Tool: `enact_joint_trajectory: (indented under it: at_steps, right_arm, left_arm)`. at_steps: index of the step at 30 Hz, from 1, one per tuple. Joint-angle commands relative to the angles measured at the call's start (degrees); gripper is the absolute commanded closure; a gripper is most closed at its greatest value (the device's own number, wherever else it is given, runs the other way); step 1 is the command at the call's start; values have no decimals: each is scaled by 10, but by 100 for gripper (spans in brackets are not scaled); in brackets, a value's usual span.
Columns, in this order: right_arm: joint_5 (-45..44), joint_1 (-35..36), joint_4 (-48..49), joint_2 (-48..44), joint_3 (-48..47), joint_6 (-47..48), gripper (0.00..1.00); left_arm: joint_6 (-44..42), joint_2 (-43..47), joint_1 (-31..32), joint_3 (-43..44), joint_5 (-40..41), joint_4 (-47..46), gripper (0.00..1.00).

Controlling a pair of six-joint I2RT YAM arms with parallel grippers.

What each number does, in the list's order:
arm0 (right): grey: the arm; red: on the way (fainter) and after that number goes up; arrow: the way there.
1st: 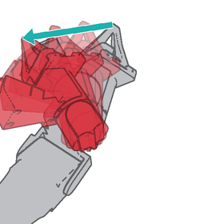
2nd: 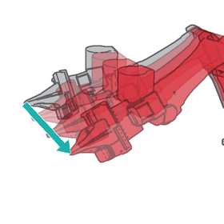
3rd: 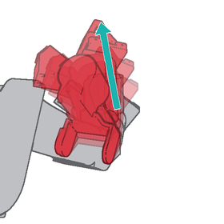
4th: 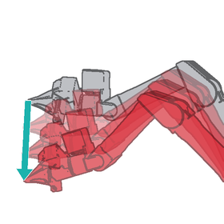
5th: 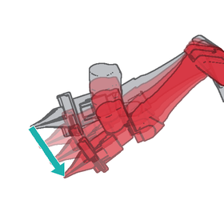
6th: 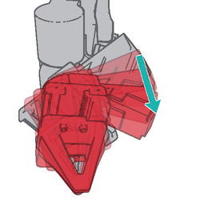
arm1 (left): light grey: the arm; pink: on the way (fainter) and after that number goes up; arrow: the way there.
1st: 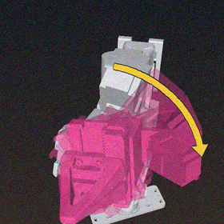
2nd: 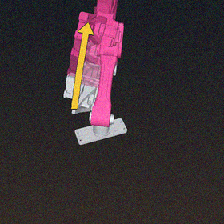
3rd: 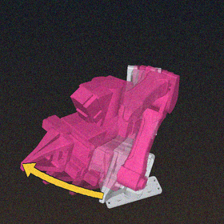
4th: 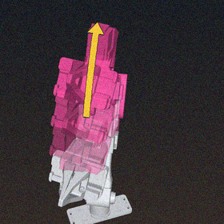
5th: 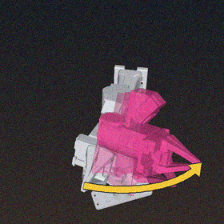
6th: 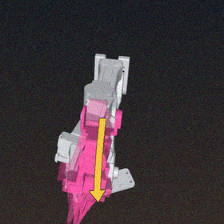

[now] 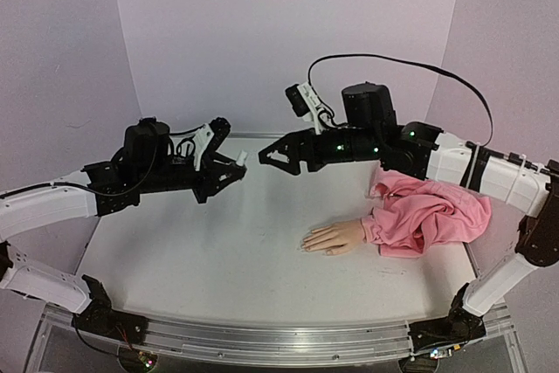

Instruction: Paint the nails

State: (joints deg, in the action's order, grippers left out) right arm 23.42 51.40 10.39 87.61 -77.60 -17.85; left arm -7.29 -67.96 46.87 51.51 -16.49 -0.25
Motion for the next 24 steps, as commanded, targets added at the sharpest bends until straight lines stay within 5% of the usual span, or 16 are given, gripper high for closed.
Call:
enact_joint_trajectory:
  at_steps: [1,12,24]
  right_arm:
    - [-94,2,28,29,-43,-118,21]
    - [-114,25,41,163,-180,-163,33]
    - [-74,31,67,211,-200,-179,64]
  left_arm:
    - [-26,25,0,-3,190,-29,100]
    - [-24,22,3,-3,196,-28,100]
    - [-25,10,9,-1,184,-27,100]
